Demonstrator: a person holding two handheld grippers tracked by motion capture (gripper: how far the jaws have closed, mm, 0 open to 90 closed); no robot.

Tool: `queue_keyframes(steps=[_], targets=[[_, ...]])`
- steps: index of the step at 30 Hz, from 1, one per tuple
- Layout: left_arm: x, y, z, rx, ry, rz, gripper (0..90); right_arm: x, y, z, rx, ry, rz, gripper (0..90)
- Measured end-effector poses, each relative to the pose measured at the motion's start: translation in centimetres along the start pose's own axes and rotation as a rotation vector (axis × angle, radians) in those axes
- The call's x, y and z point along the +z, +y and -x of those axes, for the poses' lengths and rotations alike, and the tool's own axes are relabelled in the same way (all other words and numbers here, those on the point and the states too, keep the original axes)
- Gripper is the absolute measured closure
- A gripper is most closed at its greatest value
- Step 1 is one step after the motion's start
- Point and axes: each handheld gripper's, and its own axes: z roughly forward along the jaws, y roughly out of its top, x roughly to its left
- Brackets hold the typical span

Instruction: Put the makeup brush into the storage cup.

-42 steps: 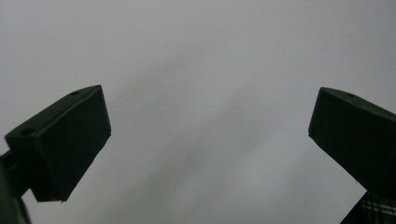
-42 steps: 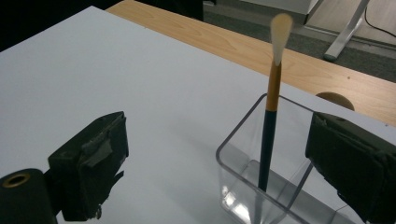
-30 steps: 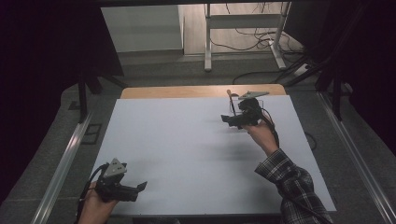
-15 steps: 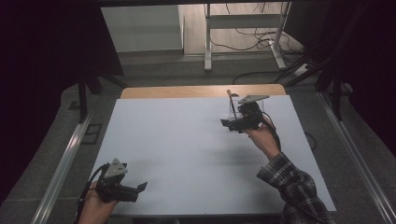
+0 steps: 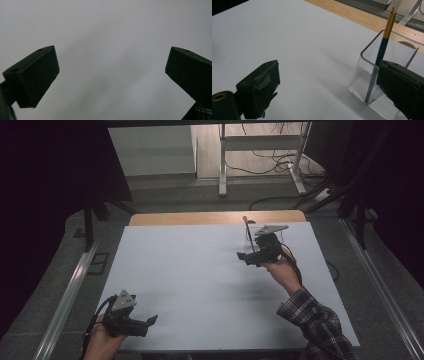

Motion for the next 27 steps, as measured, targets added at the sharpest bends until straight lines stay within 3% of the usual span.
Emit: queue_keyframes(steps=[27], targets=[[0.0, 0.0, 0.0, -0.004, 0.003, 0.002, 0.0, -2.0, -2.6, -1.4, -0.012, 0.016, -0.025, 4.7]])
